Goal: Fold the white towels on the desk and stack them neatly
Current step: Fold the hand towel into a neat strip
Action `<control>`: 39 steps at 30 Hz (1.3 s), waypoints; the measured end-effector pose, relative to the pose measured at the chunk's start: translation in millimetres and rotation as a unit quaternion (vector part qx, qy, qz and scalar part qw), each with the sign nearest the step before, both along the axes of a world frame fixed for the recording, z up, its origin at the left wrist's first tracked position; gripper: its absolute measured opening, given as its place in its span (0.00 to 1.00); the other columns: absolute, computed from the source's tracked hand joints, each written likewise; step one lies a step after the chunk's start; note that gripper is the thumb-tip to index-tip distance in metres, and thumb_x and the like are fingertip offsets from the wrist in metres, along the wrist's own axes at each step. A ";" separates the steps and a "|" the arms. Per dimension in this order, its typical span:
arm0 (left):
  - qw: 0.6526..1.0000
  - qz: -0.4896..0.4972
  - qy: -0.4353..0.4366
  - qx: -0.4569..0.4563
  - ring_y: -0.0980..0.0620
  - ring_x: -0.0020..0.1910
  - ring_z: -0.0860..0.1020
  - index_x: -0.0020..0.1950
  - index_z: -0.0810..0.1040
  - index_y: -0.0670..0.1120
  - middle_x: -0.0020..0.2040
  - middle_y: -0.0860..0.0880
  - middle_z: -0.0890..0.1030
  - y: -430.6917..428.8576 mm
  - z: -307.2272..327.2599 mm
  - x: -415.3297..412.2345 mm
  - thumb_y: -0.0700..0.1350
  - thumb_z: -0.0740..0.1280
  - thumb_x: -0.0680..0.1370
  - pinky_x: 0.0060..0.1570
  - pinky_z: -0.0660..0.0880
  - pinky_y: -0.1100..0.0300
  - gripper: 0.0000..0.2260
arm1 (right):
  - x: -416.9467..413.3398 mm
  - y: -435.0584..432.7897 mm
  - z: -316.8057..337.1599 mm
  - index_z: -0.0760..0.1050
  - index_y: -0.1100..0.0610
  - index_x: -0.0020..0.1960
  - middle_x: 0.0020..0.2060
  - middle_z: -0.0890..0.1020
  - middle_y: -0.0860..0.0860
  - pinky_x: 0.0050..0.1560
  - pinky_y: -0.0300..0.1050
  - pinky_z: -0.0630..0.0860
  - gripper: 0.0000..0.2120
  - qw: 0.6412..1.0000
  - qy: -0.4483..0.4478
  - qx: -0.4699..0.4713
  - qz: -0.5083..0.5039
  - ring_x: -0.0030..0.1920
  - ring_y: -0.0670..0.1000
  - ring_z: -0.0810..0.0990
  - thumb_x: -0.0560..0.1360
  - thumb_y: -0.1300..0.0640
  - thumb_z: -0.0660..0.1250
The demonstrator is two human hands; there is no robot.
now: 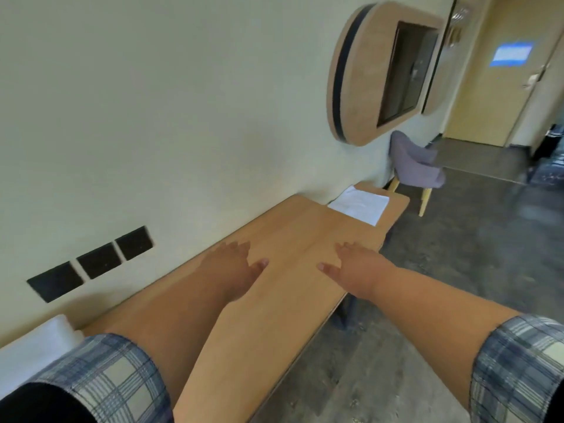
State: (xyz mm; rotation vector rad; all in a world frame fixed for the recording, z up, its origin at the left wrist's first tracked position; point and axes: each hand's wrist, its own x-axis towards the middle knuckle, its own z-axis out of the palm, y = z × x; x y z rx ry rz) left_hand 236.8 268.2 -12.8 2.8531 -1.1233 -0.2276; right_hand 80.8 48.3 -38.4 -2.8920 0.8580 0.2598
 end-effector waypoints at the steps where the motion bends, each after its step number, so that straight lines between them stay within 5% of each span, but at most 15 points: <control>1: 1.000 -0.007 0.015 -0.016 0.45 0.77 0.58 0.81 0.54 0.50 0.79 0.47 0.59 -23.4 1.7 -22.8 0.68 0.48 0.80 0.73 0.58 0.48 0.34 | -26.1 -20.6 4.6 0.47 0.55 0.81 0.80 0.53 0.54 0.77 0.56 0.52 0.44 1.000 -0.007 -0.007 -0.013 0.80 0.55 0.49 0.77 0.27 0.44; 6: 0.994 -0.046 0.086 -0.057 0.46 0.78 0.56 0.81 0.56 0.49 0.79 0.47 0.59 -120.3 -6.0 -118.6 0.66 0.51 0.81 0.75 0.57 0.50 0.33 | -141.4 -100.9 9.4 0.52 0.52 0.81 0.79 0.58 0.53 0.75 0.60 0.53 0.43 0.995 -0.045 0.005 -0.090 0.79 0.56 0.52 0.75 0.26 0.45; 14: 0.990 -0.110 0.061 -0.070 0.46 0.77 0.58 0.80 0.57 0.50 0.79 0.47 0.61 -236.1 7.4 -175.1 0.66 0.51 0.80 0.74 0.58 0.49 0.33 | -216.6 -198.5 39.3 0.53 0.54 0.80 0.79 0.58 0.54 0.75 0.62 0.54 0.43 0.984 -0.052 -0.018 -0.169 0.80 0.57 0.50 0.76 0.26 0.44; 23: 0.983 -0.155 0.066 -0.078 0.47 0.76 0.60 0.80 0.58 0.49 0.78 0.48 0.62 -357.3 -16.3 -164.0 0.65 0.52 0.81 0.72 0.58 0.52 0.32 | -201.5 -293.2 29.8 0.50 0.54 0.81 0.80 0.53 0.53 0.76 0.62 0.50 0.40 0.985 -0.047 -0.030 -0.164 0.80 0.56 0.47 0.78 0.30 0.48; 39: 0.983 -0.162 0.078 0.044 0.44 0.78 0.56 0.81 0.51 0.52 0.80 0.48 0.56 -670.4 -83.2 -20.2 0.68 0.48 0.80 0.75 0.57 0.45 0.34 | -96.1 -588.7 -51.9 0.46 0.53 0.82 0.81 0.49 0.52 0.78 0.59 0.48 0.41 0.973 -0.019 0.042 -0.227 0.80 0.54 0.43 0.78 0.29 0.47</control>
